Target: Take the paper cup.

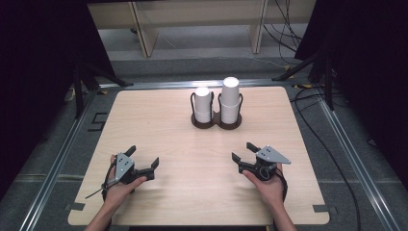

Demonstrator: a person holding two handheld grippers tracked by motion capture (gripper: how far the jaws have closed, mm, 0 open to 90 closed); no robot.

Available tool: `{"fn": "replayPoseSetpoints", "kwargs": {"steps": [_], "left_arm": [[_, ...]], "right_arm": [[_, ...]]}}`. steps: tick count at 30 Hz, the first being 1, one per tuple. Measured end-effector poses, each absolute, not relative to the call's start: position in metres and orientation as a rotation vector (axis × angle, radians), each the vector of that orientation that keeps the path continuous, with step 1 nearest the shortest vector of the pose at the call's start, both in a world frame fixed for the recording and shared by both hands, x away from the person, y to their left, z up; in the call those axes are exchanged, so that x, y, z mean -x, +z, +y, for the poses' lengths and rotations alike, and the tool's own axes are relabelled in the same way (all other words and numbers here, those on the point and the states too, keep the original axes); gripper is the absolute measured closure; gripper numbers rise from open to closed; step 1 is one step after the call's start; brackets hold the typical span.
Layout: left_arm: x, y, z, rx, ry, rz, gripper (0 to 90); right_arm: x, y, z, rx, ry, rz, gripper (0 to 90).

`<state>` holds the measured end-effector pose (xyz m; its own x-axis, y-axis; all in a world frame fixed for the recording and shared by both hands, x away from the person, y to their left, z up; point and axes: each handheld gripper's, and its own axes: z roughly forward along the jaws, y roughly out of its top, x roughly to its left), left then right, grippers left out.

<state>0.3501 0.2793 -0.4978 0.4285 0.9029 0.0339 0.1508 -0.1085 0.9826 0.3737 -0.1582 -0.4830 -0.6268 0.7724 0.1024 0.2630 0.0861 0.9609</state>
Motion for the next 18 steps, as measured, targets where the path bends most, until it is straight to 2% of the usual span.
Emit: {"fn": "replayPoseSetpoints", "kwargs": {"steps": [6,18], "left_arm": [[-0.352,-0.498,0.275,-1.534,0.827,0.976,0.0],[-0.382,-0.486,0.235,-1.588,0.792,0.843,1.0]], "right_arm": [[-0.376,-0.479,-0.157,-0.979,1.552,1.923,26.6],[-0.379,-0.46,-0.143,-0.947,1.628,1.891,26.7]]}}
